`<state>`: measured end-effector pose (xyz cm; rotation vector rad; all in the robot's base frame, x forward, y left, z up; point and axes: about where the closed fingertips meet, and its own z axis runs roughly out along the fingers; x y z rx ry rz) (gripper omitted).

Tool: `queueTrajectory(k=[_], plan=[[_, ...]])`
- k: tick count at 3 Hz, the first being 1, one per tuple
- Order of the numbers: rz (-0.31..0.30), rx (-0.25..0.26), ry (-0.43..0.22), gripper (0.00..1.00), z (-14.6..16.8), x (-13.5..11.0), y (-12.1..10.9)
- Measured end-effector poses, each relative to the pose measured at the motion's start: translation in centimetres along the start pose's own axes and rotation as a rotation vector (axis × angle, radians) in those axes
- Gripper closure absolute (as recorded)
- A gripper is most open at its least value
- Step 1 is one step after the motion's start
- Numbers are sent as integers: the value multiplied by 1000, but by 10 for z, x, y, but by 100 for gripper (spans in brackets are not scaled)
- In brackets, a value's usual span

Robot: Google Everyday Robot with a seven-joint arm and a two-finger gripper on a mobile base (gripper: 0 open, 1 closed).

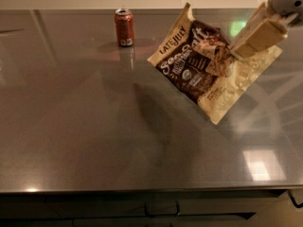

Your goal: Pick brown chip bag

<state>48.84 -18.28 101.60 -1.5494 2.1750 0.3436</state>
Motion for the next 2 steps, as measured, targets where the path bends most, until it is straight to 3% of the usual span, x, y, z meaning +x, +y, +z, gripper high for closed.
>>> queueTrajectory(k=[1,2], plan=[[-33,37,-73,100,-20,-24,-8],[-35,55,-86,100,-21,-29,-12]])
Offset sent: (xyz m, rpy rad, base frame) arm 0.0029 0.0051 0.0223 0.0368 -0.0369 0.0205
